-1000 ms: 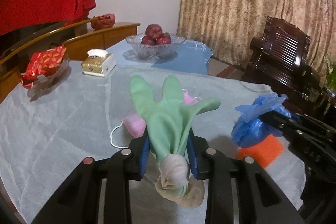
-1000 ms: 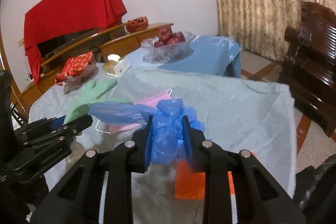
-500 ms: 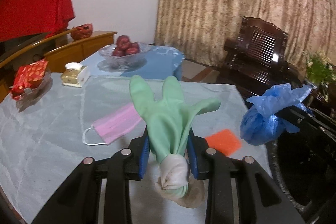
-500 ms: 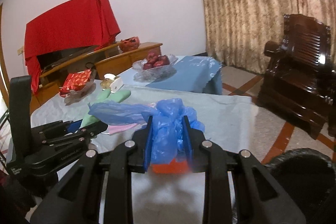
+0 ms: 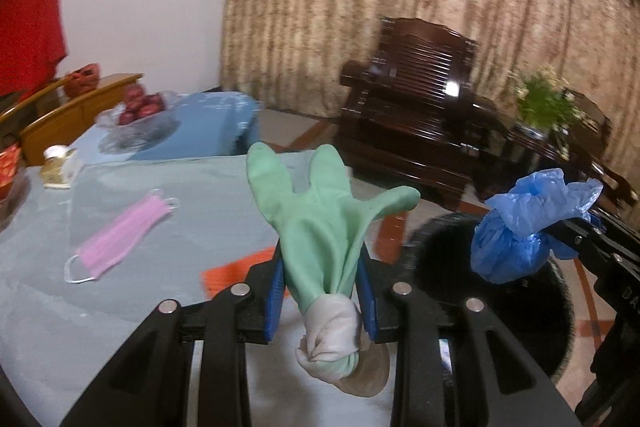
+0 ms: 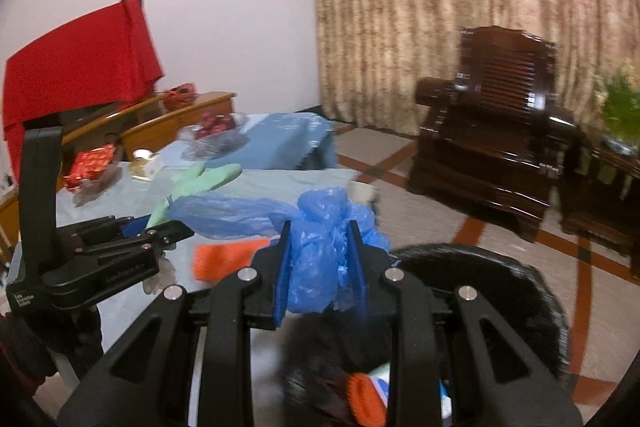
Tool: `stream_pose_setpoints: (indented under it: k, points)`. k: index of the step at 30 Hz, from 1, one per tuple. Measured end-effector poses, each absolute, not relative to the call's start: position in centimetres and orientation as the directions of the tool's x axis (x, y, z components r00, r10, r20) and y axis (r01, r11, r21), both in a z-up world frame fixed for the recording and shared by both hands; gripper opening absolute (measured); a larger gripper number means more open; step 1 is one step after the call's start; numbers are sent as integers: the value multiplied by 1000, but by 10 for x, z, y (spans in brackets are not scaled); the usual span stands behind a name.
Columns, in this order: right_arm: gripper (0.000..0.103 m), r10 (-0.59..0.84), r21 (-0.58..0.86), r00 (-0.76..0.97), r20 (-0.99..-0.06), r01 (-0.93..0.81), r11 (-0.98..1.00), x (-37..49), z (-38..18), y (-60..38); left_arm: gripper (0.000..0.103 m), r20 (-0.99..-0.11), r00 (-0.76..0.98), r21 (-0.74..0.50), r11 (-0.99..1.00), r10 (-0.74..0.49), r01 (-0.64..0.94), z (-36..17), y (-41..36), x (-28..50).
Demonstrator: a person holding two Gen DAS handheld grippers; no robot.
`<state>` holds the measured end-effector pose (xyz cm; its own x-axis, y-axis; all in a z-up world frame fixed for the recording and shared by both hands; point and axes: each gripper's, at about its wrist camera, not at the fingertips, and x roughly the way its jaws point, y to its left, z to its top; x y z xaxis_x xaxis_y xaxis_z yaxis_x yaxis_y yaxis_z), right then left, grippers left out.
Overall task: Collect trash
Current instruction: 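Carry glove and blue bag toward the black bin, then open both tools over the bin to drop glove and bag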
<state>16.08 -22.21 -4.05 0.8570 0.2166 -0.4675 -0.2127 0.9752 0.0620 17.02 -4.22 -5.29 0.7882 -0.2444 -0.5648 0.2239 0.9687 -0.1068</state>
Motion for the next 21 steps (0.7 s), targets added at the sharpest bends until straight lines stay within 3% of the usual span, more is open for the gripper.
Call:
stream_pose_setpoints:
  k: [11, 21]
  points:
    - [25, 30, 47, 859, -511, -7, 999, 133, -70, -311, 31, -589, 709, -116, 909, -388, 401, -78, -141, 172]
    - [25, -38, 59, 834, -551, 85, 995, 129, -99, -351, 31, -594, 675, -109, 875, -438, 472, -90, -199, 177]
